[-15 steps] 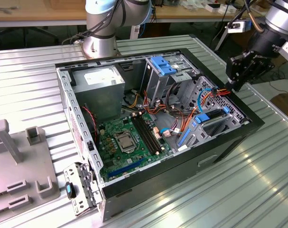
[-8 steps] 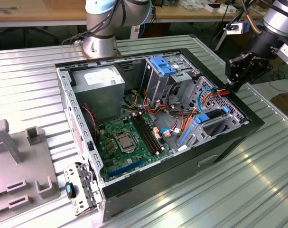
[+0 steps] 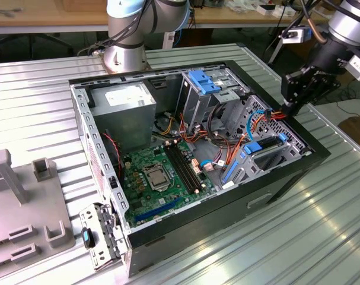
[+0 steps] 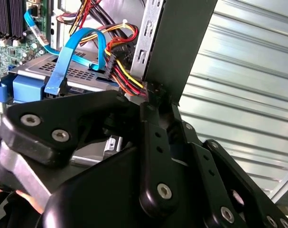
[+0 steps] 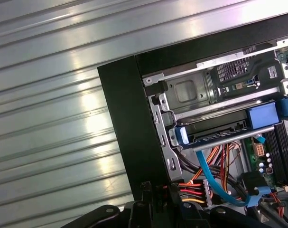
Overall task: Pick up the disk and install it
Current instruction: 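Insert the first disk wire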
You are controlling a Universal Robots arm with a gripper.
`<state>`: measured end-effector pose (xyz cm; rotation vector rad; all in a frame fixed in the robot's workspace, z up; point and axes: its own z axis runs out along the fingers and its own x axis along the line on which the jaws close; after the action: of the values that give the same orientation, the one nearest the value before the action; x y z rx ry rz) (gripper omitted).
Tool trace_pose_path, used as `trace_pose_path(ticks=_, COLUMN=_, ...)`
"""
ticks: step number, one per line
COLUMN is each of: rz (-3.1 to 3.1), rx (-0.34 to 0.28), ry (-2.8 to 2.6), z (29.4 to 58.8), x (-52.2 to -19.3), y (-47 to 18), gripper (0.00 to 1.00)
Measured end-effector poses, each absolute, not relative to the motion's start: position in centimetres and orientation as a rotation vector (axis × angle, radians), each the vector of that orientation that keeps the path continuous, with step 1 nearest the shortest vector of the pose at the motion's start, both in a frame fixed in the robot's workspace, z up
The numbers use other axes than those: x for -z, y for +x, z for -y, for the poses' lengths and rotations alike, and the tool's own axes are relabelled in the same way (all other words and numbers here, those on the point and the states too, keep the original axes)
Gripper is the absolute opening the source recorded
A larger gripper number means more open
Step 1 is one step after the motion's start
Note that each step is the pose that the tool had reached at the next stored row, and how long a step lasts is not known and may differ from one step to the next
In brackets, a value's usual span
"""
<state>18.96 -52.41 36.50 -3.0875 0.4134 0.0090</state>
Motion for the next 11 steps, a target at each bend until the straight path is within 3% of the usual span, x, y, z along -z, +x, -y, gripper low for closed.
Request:
trace_pose_path(ticks=2, rz=-0.413, rx=-0.009, ry=-3.087, z=52.42, x=-36.45, y=18.96, gripper=0.17)
trace_pose_path(ticks=11, rz=-0.477, rx=-0.010, ry=-3.076, z=52.36, x=-36.55, y=18.96, gripper=0.17)
